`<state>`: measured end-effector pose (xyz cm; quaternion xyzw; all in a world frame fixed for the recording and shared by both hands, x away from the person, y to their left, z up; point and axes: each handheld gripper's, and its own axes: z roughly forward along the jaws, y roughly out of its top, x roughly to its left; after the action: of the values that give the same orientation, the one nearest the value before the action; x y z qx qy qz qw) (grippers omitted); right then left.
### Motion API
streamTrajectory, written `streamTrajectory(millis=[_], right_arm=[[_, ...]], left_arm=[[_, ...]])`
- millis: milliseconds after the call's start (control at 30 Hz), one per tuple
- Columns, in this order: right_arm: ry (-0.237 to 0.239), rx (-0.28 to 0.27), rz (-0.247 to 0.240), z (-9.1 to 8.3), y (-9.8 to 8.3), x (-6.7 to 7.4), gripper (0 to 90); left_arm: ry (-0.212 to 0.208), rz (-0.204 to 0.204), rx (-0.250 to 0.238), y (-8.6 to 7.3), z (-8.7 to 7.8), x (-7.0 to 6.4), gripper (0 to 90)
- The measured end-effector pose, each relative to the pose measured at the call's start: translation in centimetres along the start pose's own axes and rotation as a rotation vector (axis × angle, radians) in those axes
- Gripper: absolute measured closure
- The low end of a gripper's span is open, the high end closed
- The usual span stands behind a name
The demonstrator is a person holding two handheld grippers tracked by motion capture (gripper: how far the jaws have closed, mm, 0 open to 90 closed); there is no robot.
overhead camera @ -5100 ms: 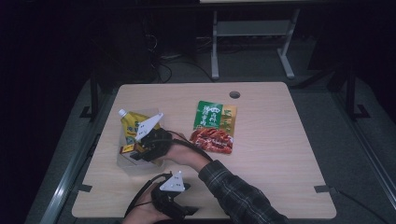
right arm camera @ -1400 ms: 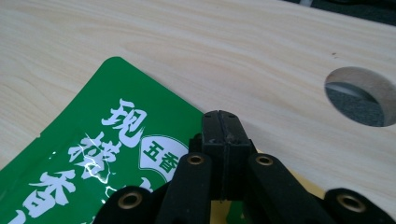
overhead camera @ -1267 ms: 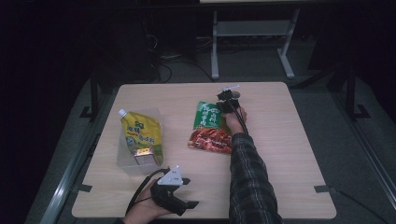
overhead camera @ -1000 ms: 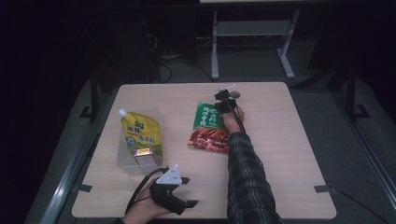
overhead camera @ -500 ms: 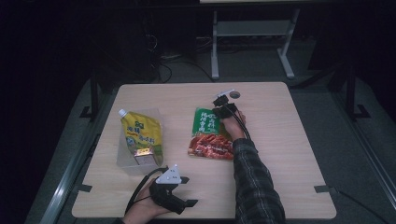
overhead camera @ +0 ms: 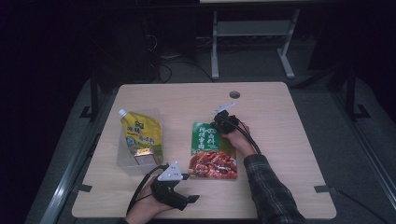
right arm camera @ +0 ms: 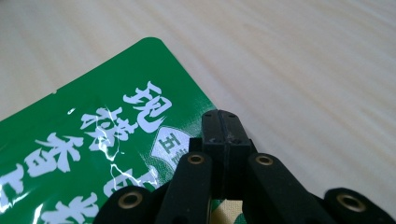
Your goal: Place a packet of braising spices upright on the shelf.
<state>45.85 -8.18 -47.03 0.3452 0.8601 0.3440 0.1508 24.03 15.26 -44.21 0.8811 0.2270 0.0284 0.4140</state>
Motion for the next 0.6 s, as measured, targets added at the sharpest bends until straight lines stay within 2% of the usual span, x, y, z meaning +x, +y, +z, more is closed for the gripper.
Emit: streamTrajectory(millis=[100, 333, 600], right_arm=[[0.018, -0.009, -0.019, -1.0, -1.1, 0.7, 90.0], [0.025, -0.015, -0.053, -3.2, -3.4, 1.8, 90.0], [0.026, -0.003, -0.071, -5.3, -5.4, 2.3, 90.0]], left_arm=[[0.011, -0.003, 0.006, 0.0, 0.2, 0.1, 18.8], [0.018, 0.031, 0.033, 0.0, 0.6, -0.1, 18.8], [0.021, 0.016, 0.024, 0.1, 0.5, 0.0, 18.8]])
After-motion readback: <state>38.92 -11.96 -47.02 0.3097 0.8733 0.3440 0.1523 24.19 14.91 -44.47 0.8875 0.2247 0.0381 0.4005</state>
